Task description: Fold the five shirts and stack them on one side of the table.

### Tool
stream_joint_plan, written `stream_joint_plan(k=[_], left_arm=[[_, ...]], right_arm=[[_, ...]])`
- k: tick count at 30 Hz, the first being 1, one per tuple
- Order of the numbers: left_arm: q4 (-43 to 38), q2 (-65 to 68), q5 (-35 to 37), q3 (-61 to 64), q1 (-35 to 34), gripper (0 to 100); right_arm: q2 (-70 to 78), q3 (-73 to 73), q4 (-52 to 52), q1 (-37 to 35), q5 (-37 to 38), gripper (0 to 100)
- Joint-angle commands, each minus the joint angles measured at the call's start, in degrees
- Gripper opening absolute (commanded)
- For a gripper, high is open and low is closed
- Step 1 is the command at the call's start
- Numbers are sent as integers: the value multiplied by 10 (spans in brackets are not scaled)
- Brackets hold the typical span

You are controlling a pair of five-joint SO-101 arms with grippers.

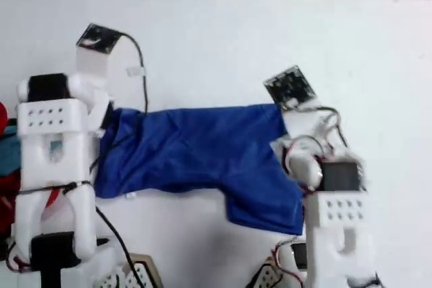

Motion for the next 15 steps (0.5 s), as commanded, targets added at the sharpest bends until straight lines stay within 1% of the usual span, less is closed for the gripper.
stream_joint_plan(k=[1,4,8,12,15], left_arm=[[-76,60,45,-21,22,24],[-135,127,67,-21,26,24],[-185,187,91,-21,27,24],[-203,214,104,-21,27,24],[-219,229,103,-18,22,24]], right_arm=[[88,-2,-102,-25,-37,19],[169,-2,-170,-43,-42,19],[270,-2,-241,-58,-42,19],[357,-4,-307,-55,-42,19],[414,-26,-313,-44,-39,19]])
